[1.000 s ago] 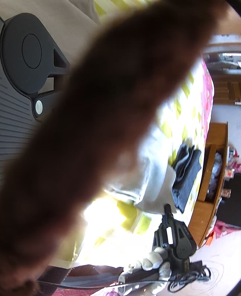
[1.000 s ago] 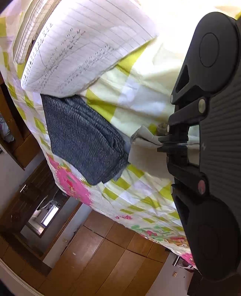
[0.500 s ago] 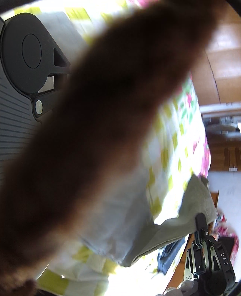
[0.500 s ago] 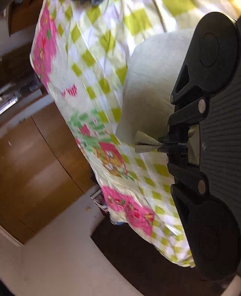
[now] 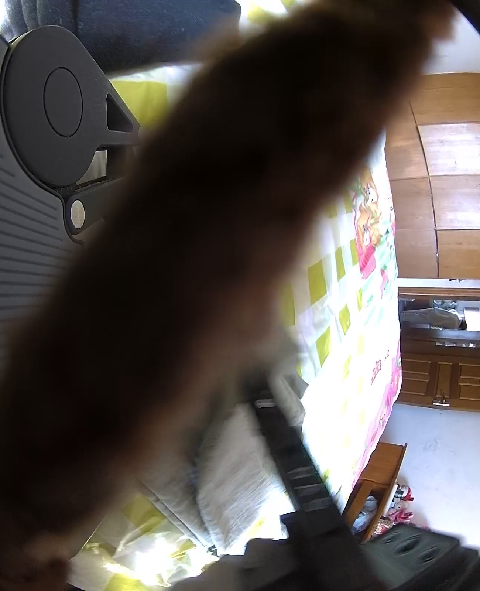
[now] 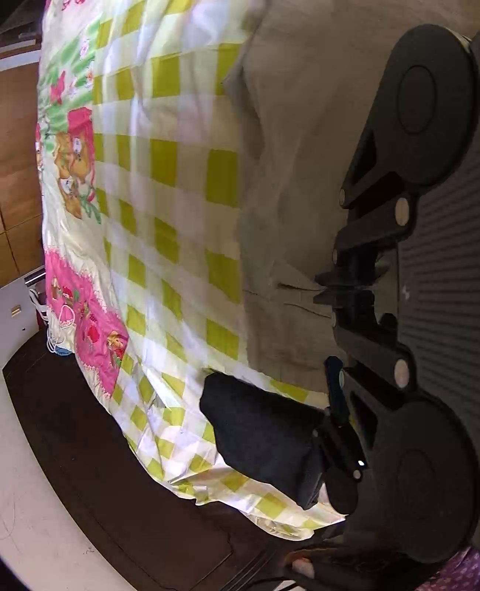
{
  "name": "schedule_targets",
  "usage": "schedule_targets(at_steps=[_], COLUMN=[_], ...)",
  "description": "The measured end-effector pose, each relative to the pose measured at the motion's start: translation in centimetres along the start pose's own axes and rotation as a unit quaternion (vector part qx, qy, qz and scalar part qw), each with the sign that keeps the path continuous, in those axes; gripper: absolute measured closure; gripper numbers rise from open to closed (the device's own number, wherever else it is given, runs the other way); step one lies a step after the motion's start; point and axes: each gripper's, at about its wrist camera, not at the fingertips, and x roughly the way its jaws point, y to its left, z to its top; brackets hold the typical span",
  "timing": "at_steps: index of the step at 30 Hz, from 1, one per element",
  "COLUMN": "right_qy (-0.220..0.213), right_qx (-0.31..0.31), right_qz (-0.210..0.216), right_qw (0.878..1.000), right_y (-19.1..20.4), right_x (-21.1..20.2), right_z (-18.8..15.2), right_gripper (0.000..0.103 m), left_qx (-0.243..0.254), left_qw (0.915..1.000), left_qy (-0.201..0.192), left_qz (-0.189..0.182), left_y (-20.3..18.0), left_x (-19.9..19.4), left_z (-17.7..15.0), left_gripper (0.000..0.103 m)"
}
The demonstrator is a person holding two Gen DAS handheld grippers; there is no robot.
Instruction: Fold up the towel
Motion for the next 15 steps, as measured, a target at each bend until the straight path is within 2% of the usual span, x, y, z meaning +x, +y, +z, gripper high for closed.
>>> schedule_targets(at_steps=[3,5,10,12,15], right_qy=[-0.036,-0.040,0.019,0.026,0.045], right_qx=[0.006,-0.009,-0.081,-0.112,-0.124], right_qz=[0.007,0.014,0.028,0.024,0.032], right_qw=[0.999,0.999,0.996,0.993,0.991], right_y=[1.0,2.4,6.9,8.0,8.5], right_x=[-0.8,0.0,5.1,6.4,7.4], right_z=[1.9,2.5,0.1,-1.0,-1.8], right_gripper=[0.083,0.083,0.083,0.083,0.083], left_qx=[-0.020,-0.030,-0.043,-0.047,-0.051], left_qw=[0.9998,0.9995,0.9991,0.9989,0.9987], left_qy=[0.002,0.000,-0.003,-0.001,-0.001], left_qz=[-0.004,-0.004,-0.001,0.000,0.002], left_y=[1.0,1.5,2.4,2.7,3.0], left_x=[-0.4,-0.7,-1.7,-2.2,-2.8], left_z=[-0.9,-1.5,-2.6,-3.0,-3.6], left_gripper=[0.037,0.037,0.037,0.037,0.037])
